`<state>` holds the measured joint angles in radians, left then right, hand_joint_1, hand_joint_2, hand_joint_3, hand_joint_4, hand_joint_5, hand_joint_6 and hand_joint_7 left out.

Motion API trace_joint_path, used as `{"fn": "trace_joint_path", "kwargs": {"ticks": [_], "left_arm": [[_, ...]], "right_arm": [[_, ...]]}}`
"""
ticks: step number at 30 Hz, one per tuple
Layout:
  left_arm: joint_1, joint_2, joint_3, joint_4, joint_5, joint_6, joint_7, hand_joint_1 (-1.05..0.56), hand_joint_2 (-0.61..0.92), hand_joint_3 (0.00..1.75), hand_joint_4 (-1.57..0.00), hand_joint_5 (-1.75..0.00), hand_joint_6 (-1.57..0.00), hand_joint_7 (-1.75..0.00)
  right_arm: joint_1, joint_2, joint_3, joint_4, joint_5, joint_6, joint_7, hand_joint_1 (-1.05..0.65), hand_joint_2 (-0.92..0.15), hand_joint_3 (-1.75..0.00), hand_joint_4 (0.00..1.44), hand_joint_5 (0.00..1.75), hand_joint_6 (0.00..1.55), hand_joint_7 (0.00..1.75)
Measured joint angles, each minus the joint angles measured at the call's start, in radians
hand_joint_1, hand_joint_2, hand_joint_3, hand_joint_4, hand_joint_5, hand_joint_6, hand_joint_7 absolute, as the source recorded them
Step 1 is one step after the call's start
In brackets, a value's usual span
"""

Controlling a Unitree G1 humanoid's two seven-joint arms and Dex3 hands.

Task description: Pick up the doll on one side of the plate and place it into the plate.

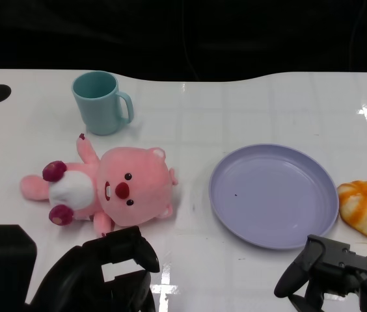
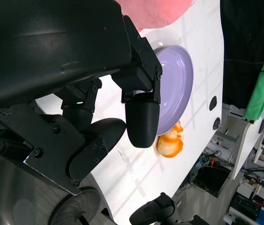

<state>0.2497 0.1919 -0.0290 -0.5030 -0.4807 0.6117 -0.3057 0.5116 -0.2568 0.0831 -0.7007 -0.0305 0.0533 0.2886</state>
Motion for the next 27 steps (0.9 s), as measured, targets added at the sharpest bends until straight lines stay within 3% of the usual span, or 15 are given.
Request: {"fn": "trace_joint_path", "kwargs": {"ticks": [11, 19, 23, 27], "left_arm": [[0.0, 0.001, 0.0, 0.0, 0.0, -0.001, 0.0, -0.17, 0.39, 1.35, -0.75, -1.75, -0.71, -1.47], [0.0, 0.001, 0.003, 0.0, 0.031, -0.039, 0.001, -0.27, 0.32, 1.37, -0.65, -1.57, -0.66, -1.21], [-0.001, 0.002, 0.005, 0.0, 0.068, -0.136, -0.003, -0.31, 0.49, 1.09, -0.6, -1.43, -0.63, -0.99], [-0.005, 0.008, 0.015, 0.0, 0.083, -0.181, -0.008, -0.31, 0.69, 0.7, -0.5, -1.23, -0.56, -0.73]], "right_arm": [[0.0, -0.002, 0.0, -0.001, -0.002, 0.0, 0.0, -0.27, -0.76, -0.69, 0.65, 1.63, 0.57, 1.33], [-0.005, -0.002, 0.002, -0.001, -0.005, 0.0, 0.0, -0.27, -0.75, -0.71, 0.64, 1.63, 0.57, 1.34], [-0.01, -0.002, 0.005, -0.001, -0.01, 0.002, 0.0, -0.27, -0.74, -0.72, 0.64, 1.63, 0.57, 1.34], [-0.011, -0.002, 0.007, -0.001, -0.016, 0.003, 0.0, -0.26, -0.73, -0.73, 0.64, 1.63, 0.57, 1.34]]}}
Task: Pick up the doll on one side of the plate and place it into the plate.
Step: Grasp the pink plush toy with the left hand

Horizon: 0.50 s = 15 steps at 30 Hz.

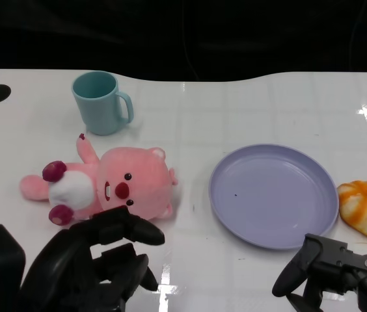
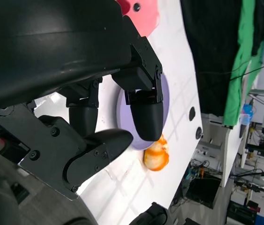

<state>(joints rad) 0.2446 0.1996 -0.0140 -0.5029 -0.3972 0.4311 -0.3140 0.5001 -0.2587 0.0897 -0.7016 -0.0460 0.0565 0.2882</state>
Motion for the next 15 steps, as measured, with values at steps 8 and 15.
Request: {"fn": "trace_joint_path", "kwargs": {"ticks": [8, 15], "left_arm": [[-0.062, 0.07, 0.021, -0.003, 0.085, -0.081, -0.013, -0.51, 0.92, 0.17, -0.27, -0.95, -0.47, -0.38], [-0.126, 0.178, 0.031, -0.003, 0.236, -0.162, -0.028, -0.64, 0.92, 0.12, -0.1, -0.75, -0.34, -0.17]], "right_arm": [[-0.009, 0.0, 0.0, 0.001, 0.005, 0.009, 0.001, -0.25, -0.74, -0.73, 0.64, 1.64, 0.57, 1.33], [-0.014, 0.0, -0.002, 0.001, 0.015, 0.009, 0.001, -0.25, -0.74, -0.72, 0.64, 1.64, 0.57, 1.33]]}}
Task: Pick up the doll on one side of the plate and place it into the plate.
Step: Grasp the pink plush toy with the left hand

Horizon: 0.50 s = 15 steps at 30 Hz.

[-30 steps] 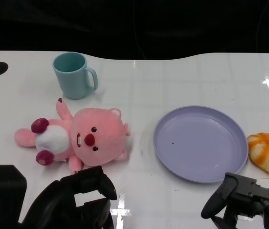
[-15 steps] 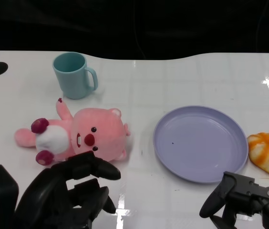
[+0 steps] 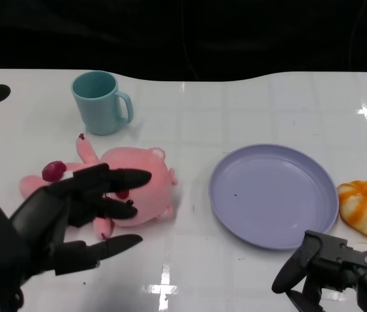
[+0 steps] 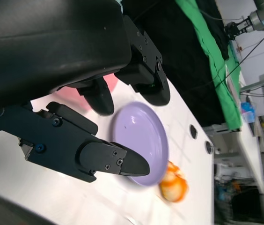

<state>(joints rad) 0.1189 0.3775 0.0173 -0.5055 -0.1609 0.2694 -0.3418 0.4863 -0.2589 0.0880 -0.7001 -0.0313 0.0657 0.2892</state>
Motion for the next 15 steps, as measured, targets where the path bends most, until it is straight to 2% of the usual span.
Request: {"fn": "trace_joint_path", "kwargs": {"ticks": [10, 15], "left_arm": [[-0.119, 0.14, -0.006, 0.052, 0.233, -0.048, -0.007, -0.64, 0.92, 0.04, 0.0, -0.62, -0.26, -0.06], [-0.187, 0.219, -0.049, 0.083, 0.396, -0.055, -0.021, -0.65, 0.92, 0.02, 0.0, -0.54, -0.25, -0.04]], "right_arm": [[0.001, -0.001, -0.001, 0.0, -0.001, 0.008, -0.001, -0.26, -0.75, -0.71, 0.64, 1.64, 0.57, 1.33], [0.001, -0.002, -0.001, 0.0, -0.002, 0.008, -0.001, -0.26, -0.76, -0.7, 0.64, 1.64, 0.57, 1.33]]}}
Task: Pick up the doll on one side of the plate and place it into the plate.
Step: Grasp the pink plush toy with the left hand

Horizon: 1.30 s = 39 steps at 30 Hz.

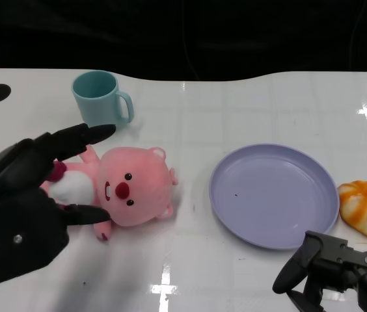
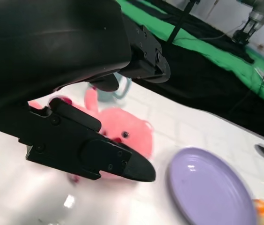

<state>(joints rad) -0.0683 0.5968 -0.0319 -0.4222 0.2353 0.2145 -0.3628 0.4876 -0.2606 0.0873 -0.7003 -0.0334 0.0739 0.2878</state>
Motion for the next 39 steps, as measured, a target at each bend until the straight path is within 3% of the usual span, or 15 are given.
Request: {"fn": "trace_joint_path", "kwargs": {"ticks": [5, 12, 18, 39], "left_arm": [[-0.032, 0.012, -0.027, 0.031, 0.077, -0.009, 0.0, -0.65, 0.92, 0.01, 0.0, -0.48, -0.25, -0.02], [-0.194, 0.047, -0.164, 0.235, 0.304, -0.045, -0.02, -0.66, 0.92, 0.03, 0.0, -0.38, -0.23, -0.01], [-0.294, 0.041, -0.236, 0.4, 0.37, -0.082, -0.036, -0.66, 0.91, 0.01, 0.0, -0.35, -0.2, 0.0], [-0.502, -0.109, -0.416, 0.921, 0.501, -0.167, 0.01, -0.66, 0.92, 0.01, -0.06, -0.22, -0.23, 0.0]], "right_arm": [[0.004, 0.0, -0.001, 0.0, -0.002, 0.0, -0.002, -0.26, -0.76, -0.69, 0.64, 1.64, 0.57, 1.33], [0.012, 0.0, 0.002, -0.006, -0.001, 0.003, -0.003, -0.26, -0.76, -0.69, 0.64, 1.64, 0.57, 1.33], [0.017, 0.0, 0.002, -0.009, -0.001, 0.004, -0.004, -0.26, -0.77, -0.68, 0.64, 1.64, 0.57, 1.33], [0.036, -0.003, 0.002, -0.041, -0.008, 0.015, -0.003, -0.29, -0.77, -0.67, 0.64, 1.64, 0.57, 1.33]]}}
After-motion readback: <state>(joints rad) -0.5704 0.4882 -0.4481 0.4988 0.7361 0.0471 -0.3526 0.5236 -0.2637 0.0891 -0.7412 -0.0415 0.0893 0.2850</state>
